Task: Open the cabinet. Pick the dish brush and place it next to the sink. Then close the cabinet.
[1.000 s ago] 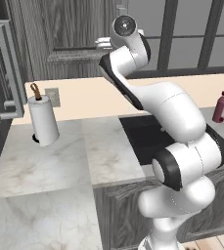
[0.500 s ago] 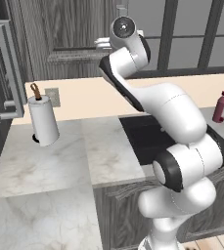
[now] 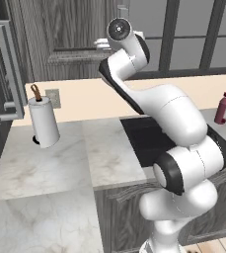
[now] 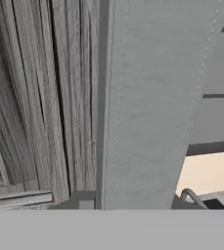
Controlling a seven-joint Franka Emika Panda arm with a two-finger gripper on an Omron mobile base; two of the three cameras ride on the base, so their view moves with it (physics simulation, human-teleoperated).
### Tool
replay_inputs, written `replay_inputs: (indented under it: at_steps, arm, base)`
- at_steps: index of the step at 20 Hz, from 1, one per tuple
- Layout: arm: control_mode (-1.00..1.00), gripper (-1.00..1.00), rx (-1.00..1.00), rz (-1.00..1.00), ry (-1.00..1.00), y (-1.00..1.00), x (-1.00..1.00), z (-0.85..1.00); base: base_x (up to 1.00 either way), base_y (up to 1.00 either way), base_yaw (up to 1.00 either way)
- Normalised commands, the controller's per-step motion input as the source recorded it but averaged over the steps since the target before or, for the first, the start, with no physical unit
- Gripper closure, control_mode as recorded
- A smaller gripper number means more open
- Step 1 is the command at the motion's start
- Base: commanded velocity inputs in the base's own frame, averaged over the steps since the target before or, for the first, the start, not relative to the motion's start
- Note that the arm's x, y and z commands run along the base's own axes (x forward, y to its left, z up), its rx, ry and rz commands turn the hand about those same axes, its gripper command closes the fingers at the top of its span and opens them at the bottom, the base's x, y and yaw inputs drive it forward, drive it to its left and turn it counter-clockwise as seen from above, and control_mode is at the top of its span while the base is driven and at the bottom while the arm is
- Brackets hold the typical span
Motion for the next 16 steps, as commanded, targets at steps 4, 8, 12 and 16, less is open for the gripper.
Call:
replay_inputs:
  at_steps: [4,8,12,16]
  arm:
    - [-1.0,1.0,0.0,-0.09,0.02,0.23,-0.18,0.0]
    - [-1.0,1.0,0.0,-0.05,0.0,0.23,-0.3,0.04]
    - [-1.0,1.0,0.0,-0.04,0.0,0.24,-0.37,0.07]
    - [-1.0,1.0,0.0,-0.05,0.0,0.25,-0.38,0.1]
  base:
    - [0.0,0.0,0.0]
    - [0.0,0.0,0.0]
    - [0.0,0.0,0.0]
    - [0.0,0.0,0.0]
